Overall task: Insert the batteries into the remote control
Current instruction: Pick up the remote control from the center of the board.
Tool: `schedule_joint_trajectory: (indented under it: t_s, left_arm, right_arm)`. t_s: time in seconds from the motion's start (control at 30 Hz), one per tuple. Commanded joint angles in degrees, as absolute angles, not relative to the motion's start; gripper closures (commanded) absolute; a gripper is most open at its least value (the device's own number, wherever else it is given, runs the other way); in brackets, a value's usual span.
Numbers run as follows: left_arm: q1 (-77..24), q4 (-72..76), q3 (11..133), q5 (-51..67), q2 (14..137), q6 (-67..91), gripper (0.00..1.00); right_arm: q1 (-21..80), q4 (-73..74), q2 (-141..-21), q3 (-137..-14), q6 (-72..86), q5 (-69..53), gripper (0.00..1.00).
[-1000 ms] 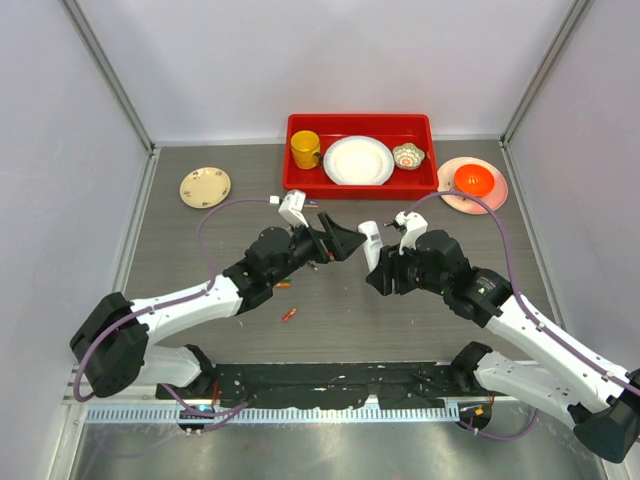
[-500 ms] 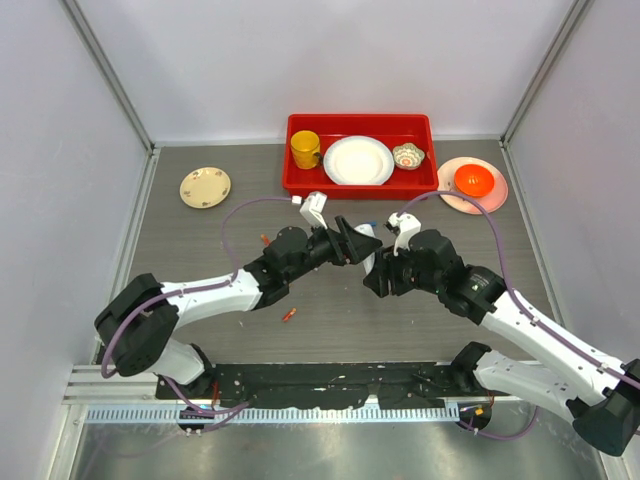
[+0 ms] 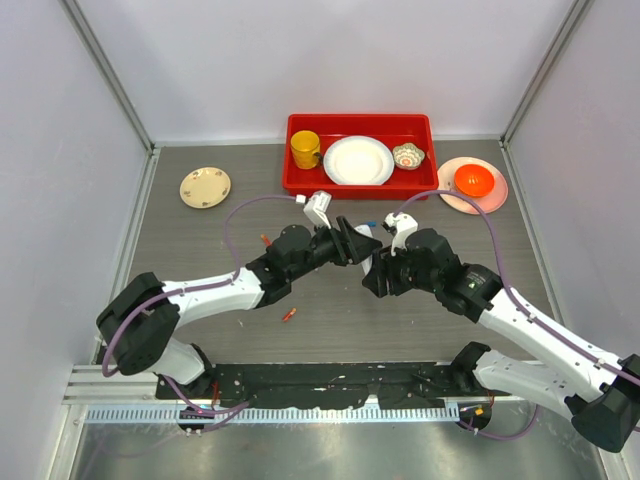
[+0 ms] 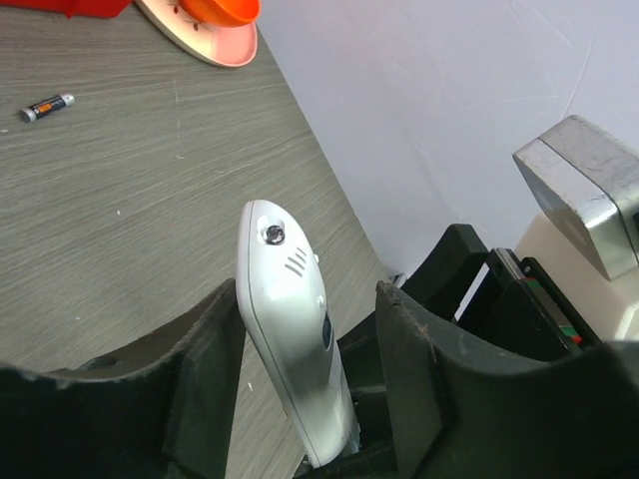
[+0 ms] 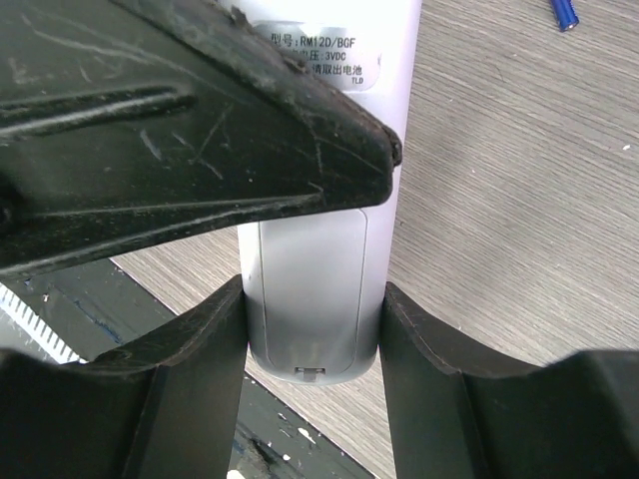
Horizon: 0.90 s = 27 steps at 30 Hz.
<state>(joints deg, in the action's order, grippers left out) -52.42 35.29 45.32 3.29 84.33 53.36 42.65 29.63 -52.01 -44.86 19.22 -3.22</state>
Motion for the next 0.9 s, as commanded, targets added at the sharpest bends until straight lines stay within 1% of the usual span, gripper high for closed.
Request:
schedule_joint_trajectory:
  t_s: [0.0,0.17,0.23,0.27,0.3,0.37,0.4,0.5,0.57,0.6,0.63,0.73,0.87]
  left_arm:
    - [-52.91,34.11,48.34,3.87,84.64,51.15,0.48]
    - [-53.00,33.49,48.08,3.87,84.99,51.33,0.54]
    - [-53.09,33.57,47.99,3.78,85.34,51.42,0.59]
    - [-53.09,33.57,47.99,4.04,85.43,51.42,0.63]
    - [-53.09,33.57,47.99,4.13,85.52,51.50,0.70]
    - [-53.17,33.92,47.90,4.48,85.69,51.59,0.78]
    - [-53.17,34.19,47.81,4.48,85.69,51.85,0.86]
    - [-53.17,35.24,47.20,4.13,85.52,52.29,1.00]
    - [-53.09,36.21,46.50,3.96,85.26,52.47,1.00]
    - [-53.09,36.65,46.23,3.52,85.17,52.56,1.00]
    - [-53.09,37.43,45.45,2.91,84.90,52.73,1.00]
    - [-53.00,40.50,42.99,0.53,83.41,52.74,1.00]
    - [-50.99,44.47,39.82,-3.25,80.60,53.26,1.00]
  right_arm:
    - [43.15,27.69,-51.86,-47.81,18.19,-2.11,0.93]
    - [43.33,27.69,-51.77,-47.73,18.28,-1.93,0.93]
    - [43.24,27.77,-51.77,-47.72,18.19,-1.85,0.93]
    - [43.24,27.86,-51.68,-47.64,18.19,-1.85,0.93]
    - [43.24,27.77,-51.68,-47.64,18.28,-1.85,0.93]
    - [43.33,27.95,-51.59,-47.72,18.11,-1.85,0.93]
    - [43.33,28.04,-51.59,-47.72,18.11,-1.85,0.93]
    - [43.33,28.21,-51.15,-47.72,18.19,-1.85,0.92]
    - [43.33,28.30,-50.98,-47.81,18.46,-1.58,0.79]
    - [43.42,28.21,-50.63,-47.81,18.72,-1.58,0.69]
    - [43.33,28.13,-50.54,-47.90,18.98,-1.58,0.52]
    - [43.33,28.04,-50.36,-48.60,19.95,-3.07,0.36]
    - [43.33,27.86,-50.01,-49.92,21.97,-7.11,0.28]
